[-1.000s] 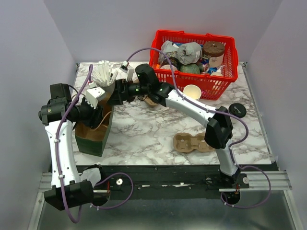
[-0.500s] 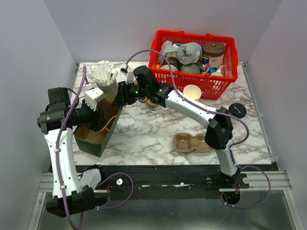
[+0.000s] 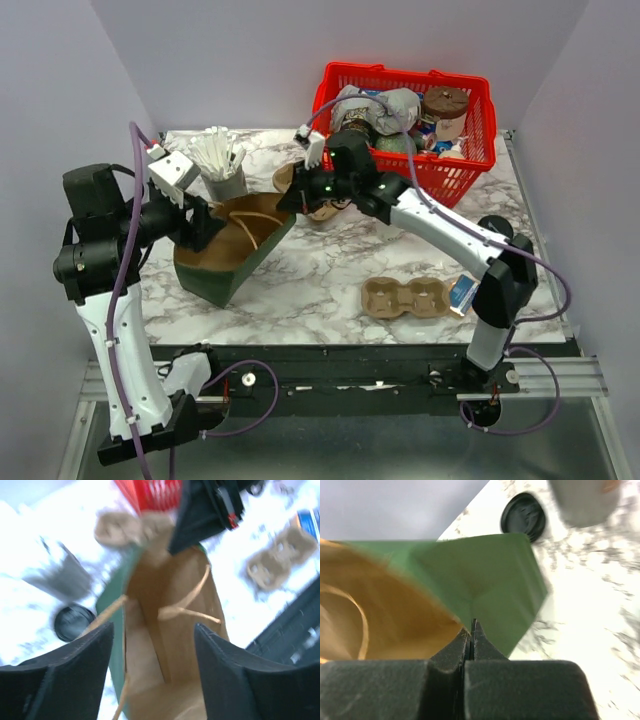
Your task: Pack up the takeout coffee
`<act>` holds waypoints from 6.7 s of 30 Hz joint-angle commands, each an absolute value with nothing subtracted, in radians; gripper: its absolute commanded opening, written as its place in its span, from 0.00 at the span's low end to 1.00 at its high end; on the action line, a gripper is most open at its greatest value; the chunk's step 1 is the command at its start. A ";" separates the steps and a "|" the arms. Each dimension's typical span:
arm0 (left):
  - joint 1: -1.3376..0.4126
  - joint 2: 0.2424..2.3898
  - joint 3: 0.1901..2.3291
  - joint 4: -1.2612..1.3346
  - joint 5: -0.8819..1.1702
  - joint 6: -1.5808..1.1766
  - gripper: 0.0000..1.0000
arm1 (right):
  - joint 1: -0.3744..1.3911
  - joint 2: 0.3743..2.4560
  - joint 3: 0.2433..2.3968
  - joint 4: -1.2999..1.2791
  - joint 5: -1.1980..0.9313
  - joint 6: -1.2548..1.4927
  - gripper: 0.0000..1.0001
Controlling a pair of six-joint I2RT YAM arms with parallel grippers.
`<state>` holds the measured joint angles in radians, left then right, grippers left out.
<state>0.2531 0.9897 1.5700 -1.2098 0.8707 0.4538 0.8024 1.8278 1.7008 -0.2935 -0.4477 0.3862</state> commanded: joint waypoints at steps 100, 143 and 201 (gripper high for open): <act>-0.236 1.115 1.436 -1.100 0.670 0.703 0.00 | 0.540 1.256 0.942 -0.970 -0.485 -1.223 0.61; -0.235 1.123 1.384 -1.054 0.669 0.661 0.00 | 0.540 1.318 0.819 -0.839 -0.336 -1.068 0.56; -0.235 1.095 1.365 -1.172 0.666 0.770 0.00 | 0.560 1.476 1.333 -1.465 -0.745 -1.108 0.01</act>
